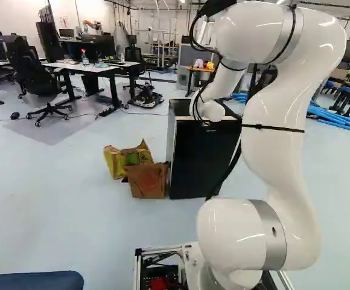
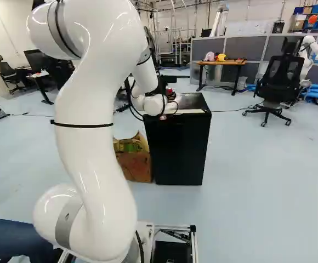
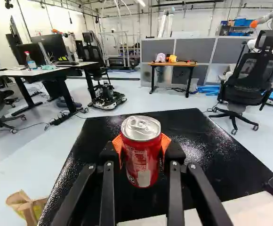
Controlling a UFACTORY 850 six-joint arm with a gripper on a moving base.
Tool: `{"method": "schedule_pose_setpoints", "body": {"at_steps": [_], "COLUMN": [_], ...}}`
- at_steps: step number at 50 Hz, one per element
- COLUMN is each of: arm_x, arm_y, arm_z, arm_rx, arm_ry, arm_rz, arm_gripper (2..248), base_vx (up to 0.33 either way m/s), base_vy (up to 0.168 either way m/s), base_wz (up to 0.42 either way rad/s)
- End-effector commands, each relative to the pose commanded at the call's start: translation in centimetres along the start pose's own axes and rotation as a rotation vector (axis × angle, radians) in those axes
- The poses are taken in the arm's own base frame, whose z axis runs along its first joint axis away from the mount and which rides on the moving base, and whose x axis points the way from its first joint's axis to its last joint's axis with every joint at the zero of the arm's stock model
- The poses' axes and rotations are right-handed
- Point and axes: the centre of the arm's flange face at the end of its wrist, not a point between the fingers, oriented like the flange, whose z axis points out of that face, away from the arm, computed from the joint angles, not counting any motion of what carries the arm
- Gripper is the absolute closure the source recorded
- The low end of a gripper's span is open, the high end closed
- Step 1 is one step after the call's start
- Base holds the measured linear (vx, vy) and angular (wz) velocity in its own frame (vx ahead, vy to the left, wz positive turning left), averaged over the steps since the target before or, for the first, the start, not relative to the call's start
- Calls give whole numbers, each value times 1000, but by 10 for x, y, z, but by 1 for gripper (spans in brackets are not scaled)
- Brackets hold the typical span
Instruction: Grab a drink from the fridge
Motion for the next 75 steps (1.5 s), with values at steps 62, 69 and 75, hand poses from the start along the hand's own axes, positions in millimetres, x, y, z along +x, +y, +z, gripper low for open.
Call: {"method": "schedule_pose_setpoints", "body": {"at_steps": [62, 69, 75], "arm_x": [-26, -34, -40], "arm_y": [-43, -46, -48], "arm_z": [-185, -207, -225], "arm_rx": [73, 82, 88], "arm_ry": [-91, -102, -110], "arm_rz": [-24, -28, -31], "arm_gripper": [151, 151, 151], "base_vx": [0, 0, 0], "base_vy": [0, 0, 0], "base_wz": [0, 0, 0]}}
